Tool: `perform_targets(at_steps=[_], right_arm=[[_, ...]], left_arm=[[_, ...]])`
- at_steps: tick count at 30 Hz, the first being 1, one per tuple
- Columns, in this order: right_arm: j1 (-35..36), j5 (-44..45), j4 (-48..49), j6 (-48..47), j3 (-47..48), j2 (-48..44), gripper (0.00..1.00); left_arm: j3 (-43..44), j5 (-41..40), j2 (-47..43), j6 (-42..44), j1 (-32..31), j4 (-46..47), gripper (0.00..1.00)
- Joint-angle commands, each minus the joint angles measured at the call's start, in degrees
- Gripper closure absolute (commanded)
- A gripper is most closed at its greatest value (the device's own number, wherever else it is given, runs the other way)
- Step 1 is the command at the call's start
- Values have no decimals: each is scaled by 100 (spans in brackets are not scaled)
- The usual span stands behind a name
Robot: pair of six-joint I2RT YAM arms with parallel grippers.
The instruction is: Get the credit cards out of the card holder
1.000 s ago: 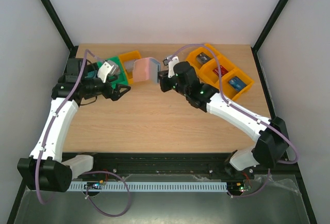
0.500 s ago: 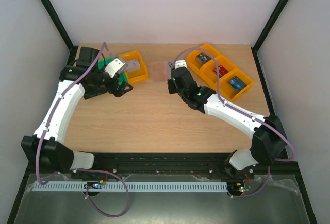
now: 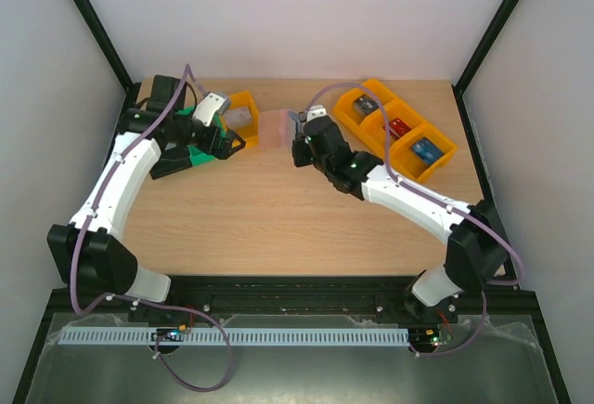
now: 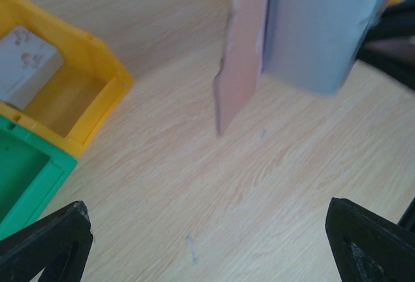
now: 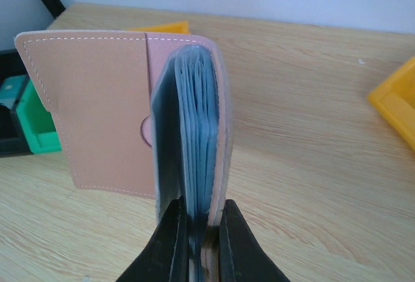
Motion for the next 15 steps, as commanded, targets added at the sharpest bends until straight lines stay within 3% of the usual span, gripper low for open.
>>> perform_targets(at_steps=[1, 7, 10, 15], right_arm=[[-2, -350, 381, 409, 444, 366, 98], [0, -651, 480, 661, 766, 707, 99], [-2, -1080, 632, 491, 718, 633, 99], [-3, -875, 504, 339, 655, 476, 98]], left_arm=[[-155, 75, -223, -864, -240, 938, 1], [-768, 55, -329, -1243, -439, 1881, 1], [-956, -406, -168, -1370, -435, 2170, 1], [-975, -397, 1, -1463, -460, 2414, 0]])
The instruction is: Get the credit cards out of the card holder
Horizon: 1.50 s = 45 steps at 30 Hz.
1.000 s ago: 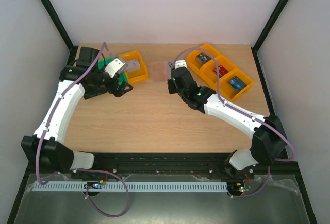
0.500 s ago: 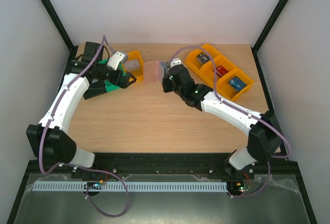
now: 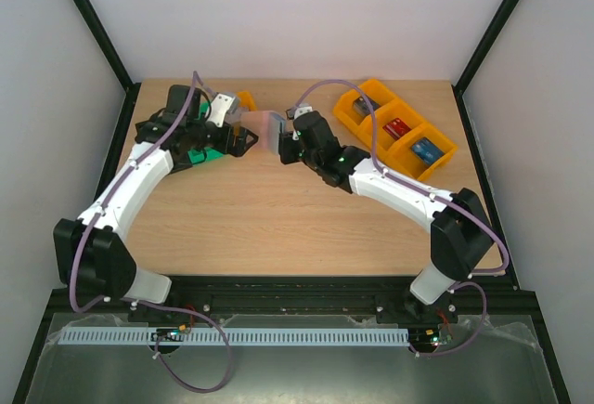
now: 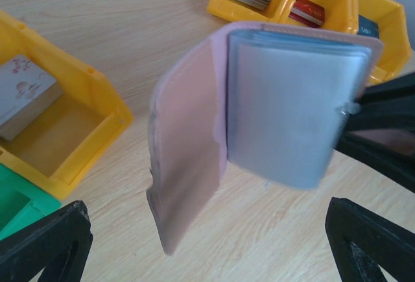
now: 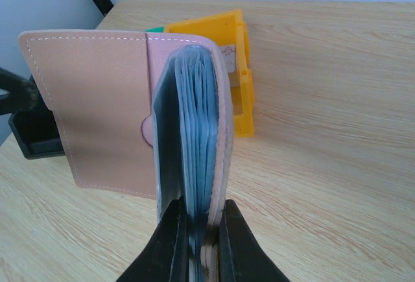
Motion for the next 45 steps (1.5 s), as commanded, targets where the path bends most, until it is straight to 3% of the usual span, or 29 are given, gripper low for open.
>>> perform_targets(at_steps=[1, 8, 14, 23, 29, 38, 45], right_arm=[[0, -79, 203, -80, 176, -214, 99], [-5, -535, 473, 550, 397, 48, 99], [0, -921, 707, 738, 354, -89, 98], [-95, -1427, 874, 876, 256, -415, 98], [-254, -1863, 1027, 862, 73, -578, 99], [-295, -1884, 1002, 863, 51, -616, 98], [-356, -1562, 1054, 1205, 80, -507, 98]], left_arm=[[60, 33, 182, -247, -80, 404, 0], [647, -612, 364, 201, -1053, -45, 1], [341, -2224, 402, 348, -1055, 255, 0], [163, -2823, 324, 598, -922, 401, 1], [-59, -2351, 111, 498, -422, 469, 1], [-97, -1579, -19, 548, -231, 356, 0], [447, -180, -78, 865, -256, -203, 1]])
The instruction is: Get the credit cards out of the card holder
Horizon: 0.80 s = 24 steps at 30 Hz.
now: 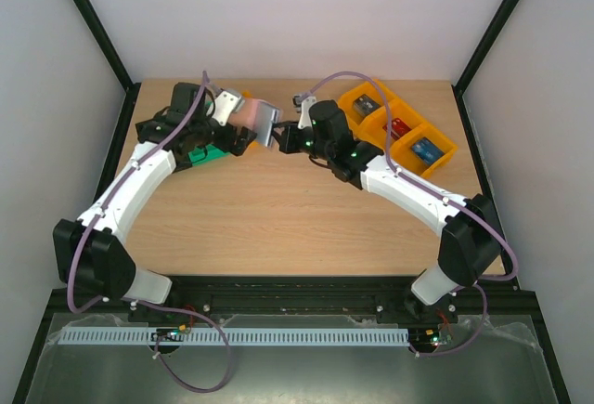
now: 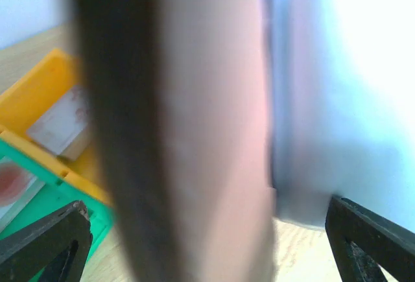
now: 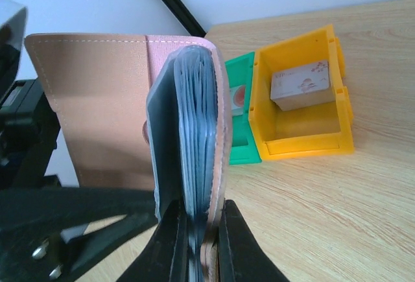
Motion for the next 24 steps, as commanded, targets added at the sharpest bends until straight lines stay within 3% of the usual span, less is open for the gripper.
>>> perform_targets(at_steps=[1, 8, 16, 24], right_arm=[[-29, 196, 484, 299, 70, -147, 99], [-28, 345, 603, 390, 72, -89, 99], [-33, 158, 670, 373, 49, -148, 99], [-28, 191, 530, 213, 7, -209, 99]], left_arm=[[431, 1023, -133, 219, -60, -451, 1], [824, -31, 148, 572, -768, -625, 1], [867, -1323, 334, 616, -818, -229, 0], [857, -1218, 185, 721, -770, -343, 1]])
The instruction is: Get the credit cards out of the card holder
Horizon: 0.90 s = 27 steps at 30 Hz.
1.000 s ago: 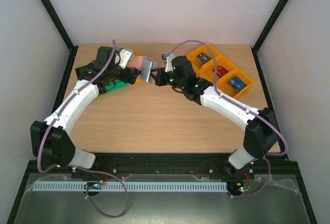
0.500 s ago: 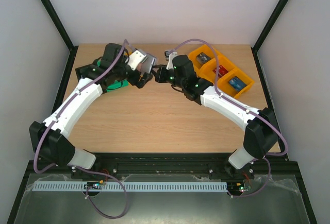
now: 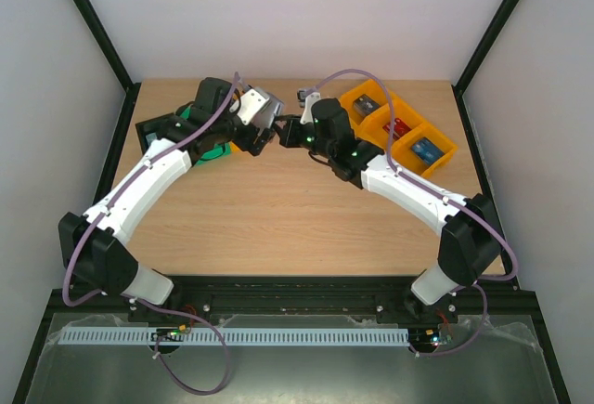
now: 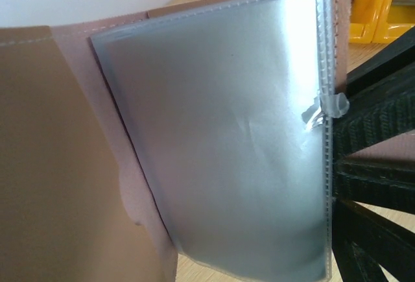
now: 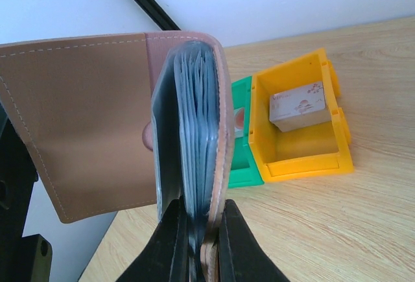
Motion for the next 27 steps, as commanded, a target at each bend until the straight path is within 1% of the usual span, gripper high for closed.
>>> perform_targets(at_steps=[1, 4, 6, 13, 19, 27], right_arm=[[-8, -60, 162, -99, 12, -216, 99], [-13, -115, 133, -152, 36, -214, 99], [-14, -168, 103, -182, 68, -196, 98], [-11, -285, 7, -229, 165, -147, 99], [-9, -299, -63, -265, 199, -118, 98], [-10, -447, -73, -276, 233, -66, 98]], left_arm=[[135, -241, -87, 166, 196, -132, 1], [186, 428, -162, 187, 481, -279, 0], [171, 678, -201, 181, 643, -280, 0], [66, 791, -172, 211, 831, -162, 0], [224, 1303, -189, 76, 899, -186, 0], [275, 1379, -145, -14, 897, -133, 0]])
